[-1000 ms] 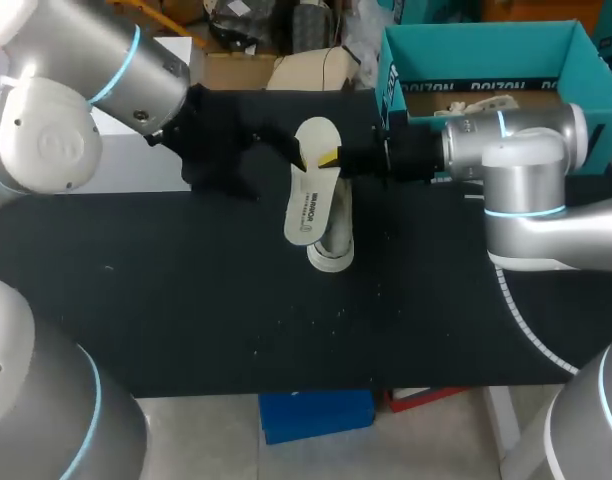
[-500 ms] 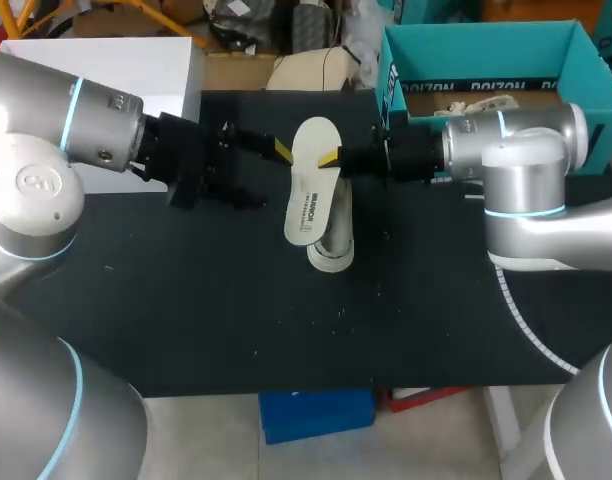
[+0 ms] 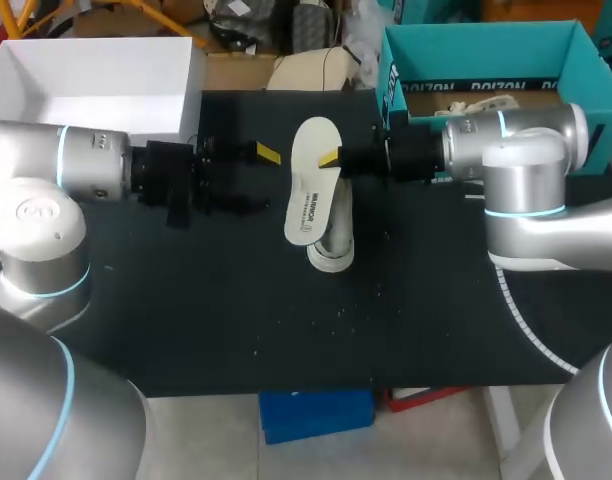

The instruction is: Take the shoe out of the shoebox, open the shoe tongue, remove and reinsert the insole, then place the shoe into the shoebox

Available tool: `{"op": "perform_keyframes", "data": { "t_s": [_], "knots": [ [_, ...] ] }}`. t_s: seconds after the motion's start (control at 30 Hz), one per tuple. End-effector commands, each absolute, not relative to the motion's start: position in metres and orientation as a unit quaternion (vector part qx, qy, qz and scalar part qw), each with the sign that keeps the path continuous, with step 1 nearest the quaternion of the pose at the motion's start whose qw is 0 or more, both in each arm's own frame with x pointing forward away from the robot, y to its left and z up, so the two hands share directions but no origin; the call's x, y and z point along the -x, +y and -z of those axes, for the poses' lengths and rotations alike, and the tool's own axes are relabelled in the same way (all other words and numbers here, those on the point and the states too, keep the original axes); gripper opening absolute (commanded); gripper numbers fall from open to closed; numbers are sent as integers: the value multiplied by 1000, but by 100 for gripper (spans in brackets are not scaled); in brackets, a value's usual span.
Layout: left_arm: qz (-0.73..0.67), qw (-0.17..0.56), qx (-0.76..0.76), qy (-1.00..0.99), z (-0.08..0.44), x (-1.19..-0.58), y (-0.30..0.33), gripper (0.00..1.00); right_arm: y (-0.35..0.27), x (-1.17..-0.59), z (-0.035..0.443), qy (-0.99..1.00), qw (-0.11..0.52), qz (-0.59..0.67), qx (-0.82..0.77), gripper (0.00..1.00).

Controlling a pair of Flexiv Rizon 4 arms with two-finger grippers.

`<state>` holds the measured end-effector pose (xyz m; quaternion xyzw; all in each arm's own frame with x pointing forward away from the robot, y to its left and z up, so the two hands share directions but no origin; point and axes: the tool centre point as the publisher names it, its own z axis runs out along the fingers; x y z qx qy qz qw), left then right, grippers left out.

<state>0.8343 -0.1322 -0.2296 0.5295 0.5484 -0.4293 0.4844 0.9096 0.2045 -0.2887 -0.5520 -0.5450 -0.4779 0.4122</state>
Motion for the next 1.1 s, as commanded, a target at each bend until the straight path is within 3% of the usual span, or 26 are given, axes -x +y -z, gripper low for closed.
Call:
{"op": "perform_keyframes", "data": {
  "t_s": [0.03, 0.5, 0.6, 0.63, 0.67, 0.77, 1.1],
  "knots": [
    [458, 526, -505, 509, 244, -843, -130, 100, 205, -910, 289, -545, 412, 478, 552, 0],
    [459, 535, -492, 511, 277, -870, -141, 100, 205, -910, 289, -545, 412, 478, 552, 0],
    [461, 535, -495, 506, 280, -872, -148, 88, 205, -910, 289, -545, 412, 478, 552, 0],
    [459, 536, -497, 505, 281, -873, -150, 70, 205, -910, 289, -545, 412, 478, 552, 0],
    [461, 538, -496, 503, 283, -874, -152, 62, 205, -910, 289, -545, 412, 478, 552, 0],
    [464, 537, -497, 499, 287, -876, -158, 50, 205, -910, 289, -545, 412, 478, 552, 0],
    [470, 549, -498, 479, 292, -882, -171, 47, 205, -910, 289, -545, 412, 478, 552, 0]
  ]
}}
